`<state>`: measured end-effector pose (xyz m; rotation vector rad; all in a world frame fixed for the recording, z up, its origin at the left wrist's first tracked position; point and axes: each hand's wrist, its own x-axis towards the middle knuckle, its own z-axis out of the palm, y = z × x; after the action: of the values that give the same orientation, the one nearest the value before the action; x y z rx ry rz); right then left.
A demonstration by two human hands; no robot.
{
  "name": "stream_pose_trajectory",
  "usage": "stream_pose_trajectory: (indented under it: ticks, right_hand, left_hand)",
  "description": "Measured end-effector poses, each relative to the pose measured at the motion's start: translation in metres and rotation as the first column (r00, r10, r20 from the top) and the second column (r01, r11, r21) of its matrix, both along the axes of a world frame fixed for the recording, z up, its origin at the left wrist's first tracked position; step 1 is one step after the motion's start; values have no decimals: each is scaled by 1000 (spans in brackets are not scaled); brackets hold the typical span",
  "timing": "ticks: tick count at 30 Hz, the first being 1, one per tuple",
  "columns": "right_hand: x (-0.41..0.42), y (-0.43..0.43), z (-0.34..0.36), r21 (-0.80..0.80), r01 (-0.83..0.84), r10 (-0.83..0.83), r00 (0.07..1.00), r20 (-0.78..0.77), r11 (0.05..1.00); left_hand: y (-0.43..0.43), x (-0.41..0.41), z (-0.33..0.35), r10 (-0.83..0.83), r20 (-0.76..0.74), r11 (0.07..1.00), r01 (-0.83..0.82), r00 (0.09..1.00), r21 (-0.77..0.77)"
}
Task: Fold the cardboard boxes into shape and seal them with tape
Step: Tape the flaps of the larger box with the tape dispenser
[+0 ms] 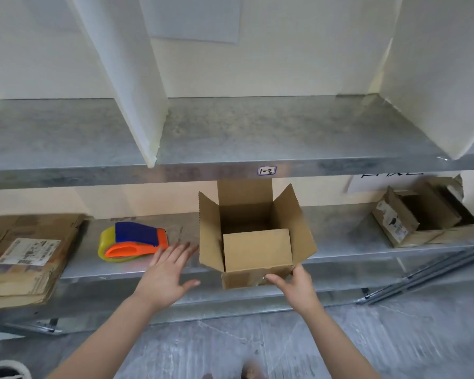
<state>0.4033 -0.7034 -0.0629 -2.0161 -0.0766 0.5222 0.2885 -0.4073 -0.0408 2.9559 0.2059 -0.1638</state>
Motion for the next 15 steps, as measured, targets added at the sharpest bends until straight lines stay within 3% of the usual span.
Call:
stream_pose_trajectory:
  ticks: [9, 15]
  right_hand:
    - [38, -113, 42, -20, 126, -123, 986, 112, 992]
    - [84, -202, 47, -24, 99, -96, 990, 104, 995]
  left_hand:
    - [-69, 61, 11, -187, 84, 982, 185, 979, 29]
    - [-155, 111, 5, -162, 126, 987, 163, 979, 4]
